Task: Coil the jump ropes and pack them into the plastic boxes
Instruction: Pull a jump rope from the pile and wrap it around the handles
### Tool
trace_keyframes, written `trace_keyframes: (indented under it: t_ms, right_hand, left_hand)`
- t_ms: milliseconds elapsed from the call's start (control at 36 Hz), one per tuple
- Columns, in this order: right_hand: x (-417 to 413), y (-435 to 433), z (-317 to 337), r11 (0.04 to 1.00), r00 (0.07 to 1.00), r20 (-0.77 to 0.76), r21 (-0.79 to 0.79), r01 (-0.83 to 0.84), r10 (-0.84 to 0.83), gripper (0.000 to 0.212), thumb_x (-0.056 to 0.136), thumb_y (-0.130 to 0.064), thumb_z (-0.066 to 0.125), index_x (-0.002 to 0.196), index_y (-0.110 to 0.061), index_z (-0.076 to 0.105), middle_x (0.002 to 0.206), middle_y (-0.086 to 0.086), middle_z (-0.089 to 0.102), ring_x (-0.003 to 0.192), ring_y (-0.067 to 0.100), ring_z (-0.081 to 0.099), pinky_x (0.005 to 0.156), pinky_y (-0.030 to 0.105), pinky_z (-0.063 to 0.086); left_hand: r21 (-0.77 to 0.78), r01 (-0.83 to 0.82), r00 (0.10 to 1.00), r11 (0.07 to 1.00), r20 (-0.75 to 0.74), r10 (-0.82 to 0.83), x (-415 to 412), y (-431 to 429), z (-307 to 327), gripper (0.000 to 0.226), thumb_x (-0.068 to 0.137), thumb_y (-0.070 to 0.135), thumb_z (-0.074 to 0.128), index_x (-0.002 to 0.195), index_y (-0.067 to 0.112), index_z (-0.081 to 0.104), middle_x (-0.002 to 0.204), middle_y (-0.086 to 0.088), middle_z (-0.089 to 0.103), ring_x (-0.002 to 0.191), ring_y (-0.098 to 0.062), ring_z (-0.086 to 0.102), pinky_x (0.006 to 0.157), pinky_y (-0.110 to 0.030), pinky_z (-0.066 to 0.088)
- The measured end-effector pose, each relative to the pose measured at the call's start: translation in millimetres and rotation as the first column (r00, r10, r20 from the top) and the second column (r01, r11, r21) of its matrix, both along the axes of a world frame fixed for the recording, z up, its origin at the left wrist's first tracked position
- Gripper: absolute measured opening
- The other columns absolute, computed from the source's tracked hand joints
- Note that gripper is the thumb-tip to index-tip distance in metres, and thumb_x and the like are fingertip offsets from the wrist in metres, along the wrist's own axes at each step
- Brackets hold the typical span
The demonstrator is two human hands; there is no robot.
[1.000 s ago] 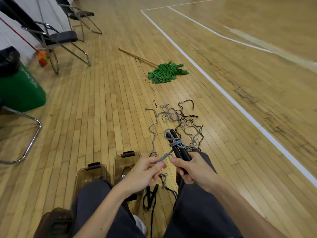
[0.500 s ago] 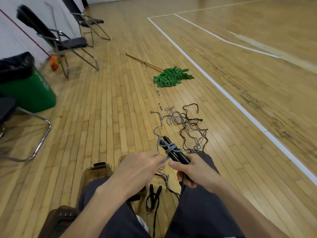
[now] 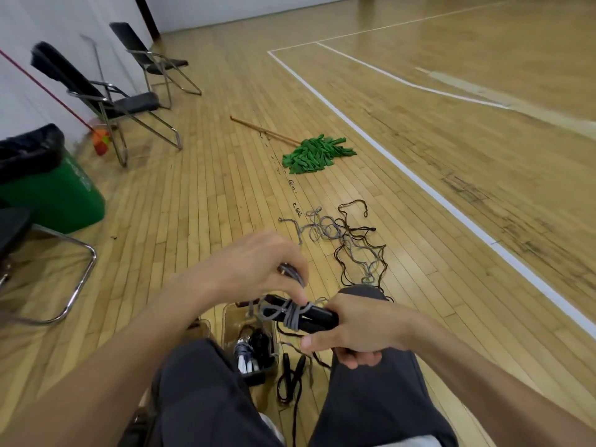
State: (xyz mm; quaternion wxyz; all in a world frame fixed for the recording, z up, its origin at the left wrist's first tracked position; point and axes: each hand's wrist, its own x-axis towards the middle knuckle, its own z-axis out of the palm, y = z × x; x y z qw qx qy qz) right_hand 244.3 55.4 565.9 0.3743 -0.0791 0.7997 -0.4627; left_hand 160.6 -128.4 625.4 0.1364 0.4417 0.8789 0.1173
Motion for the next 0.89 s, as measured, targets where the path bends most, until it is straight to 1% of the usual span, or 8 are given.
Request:
trace_keyframes:
  t_ms: [139,361,472,639,722,750,806,889]
  right_hand:
    - [3,1,17,0.995,0.995,-0.068,0.071,-0.067,0.072,0.036,0.094,-0.049,0.066,0.084,-0.016,0.058,0.059,0.004,0.056,0.040,0.013,0.043,0.042,0.020,0.040]
    - [5,5,19,0.991,0.991,-0.084,-0.080,-0.111,0.105,0.026,0.096,-0.026,0.067,0.080,-0.012,0.051,0.060,0.013,0.048,0.042,0.020,0.037,0.042,0.025,0.034]
    - [-3,12,10,0.954,0.992,-0.014,-0.271,-0.125,0.126,0.025,0.093,-0.016,0.067,0.076,-0.013,0.049,0.058,0.012,0.045,0.045,0.019,0.031,0.042,0.027,0.027]
    - [-20,25,-12,0.757,0.978,0.088,-0.647,-0.087,0.188,0.012,0.081,-0.014,0.065,0.086,-0.011,0.055,0.058,0.004,0.042,0.046,0.016,0.025,0.040,0.023,0.022]
    - [-30,32,-19,0.703,0.983,0.082,-0.709,-0.059,0.165,0.009,0.083,-0.017,0.068,0.086,-0.014,0.059,0.058,0.006,0.042,0.045,0.016,0.027,0.039,0.022,0.024]
    - [-32,34,-20,0.703,0.988,0.071,-0.709,-0.047,0.137,0.010,0.087,-0.017,0.069,0.084,-0.016,0.060,0.059,0.006,0.043,0.044,0.015,0.028,0.040,0.022,0.025]
    - [-41,39,-25,0.706,0.994,0.075,-0.708,-0.006,0.085,0.016,0.094,-0.015,0.068,0.080,-0.019,0.060,0.060,0.006,0.044,0.044,0.015,0.030,0.041,0.023,0.026]
    - [-52,43,-28,0.687,0.995,0.100,-0.725,0.053,0.030,0.024,0.095,-0.016,0.063,0.075,-0.028,0.068,0.062,0.006,0.045,0.044,0.013,0.031,0.041,0.022,0.027]
  left_hand:
    - [0.065,-0.061,0.967,0.996,0.251,0.043,-4,9,8,0.018,0.074,0.036,0.084,0.083,0.023,0.077,0.079,0.014,0.069,0.077,0.002,0.061,0.068,-0.014,0.044]
    - [0.250,-0.162,0.869,0.955,0.494,0.018,-8,-1,-5,0.006,0.082,0.010,0.078,0.087,0.012,0.077,0.066,0.012,0.067,0.062,-0.001,0.057,0.059,-0.015,0.044]
    - [0.304,-0.225,0.846,0.926,0.533,0.030,-9,-4,-12,0.007,0.085,0.019,0.073,0.088,0.013,0.075,0.066,0.010,0.065,0.063,-0.003,0.056,0.059,-0.017,0.044]
    - [0.329,-0.306,0.819,0.893,0.569,0.071,-5,10,-20,0.025,0.099,0.025,0.052,0.091,0.007,0.069,0.074,0.015,0.066,0.068,-0.003,0.061,0.061,-0.017,0.047]
    - [0.359,-0.290,0.829,0.887,0.557,0.046,-4,17,-21,0.044,0.103,0.036,0.050,0.092,-0.004,0.063,0.082,-0.009,0.063,0.074,-0.037,0.057,0.060,-0.044,0.049]
    - [0.378,-0.308,0.827,0.873,0.560,0.048,-4,17,-23,0.049,0.100,0.039,0.052,0.094,-0.009,0.060,0.087,-0.022,0.058,0.075,-0.044,0.051,0.063,-0.044,0.047]
    - [0.354,-0.402,0.806,0.845,0.574,0.143,-10,21,-31,0.043,0.102,0.032,0.047,0.098,-0.009,0.059,0.089,-0.036,0.053,0.075,-0.041,0.049,0.070,-0.024,0.047]
    - [0.218,-0.538,0.732,0.814,0.599,0.323,-17,30,-42,0.025,0.110,0.023,0.033,0.105,0.019,0.058,0.083,-0.034,0.054,0.077,-0.028,0.049,0.072,-0.014,0.047]
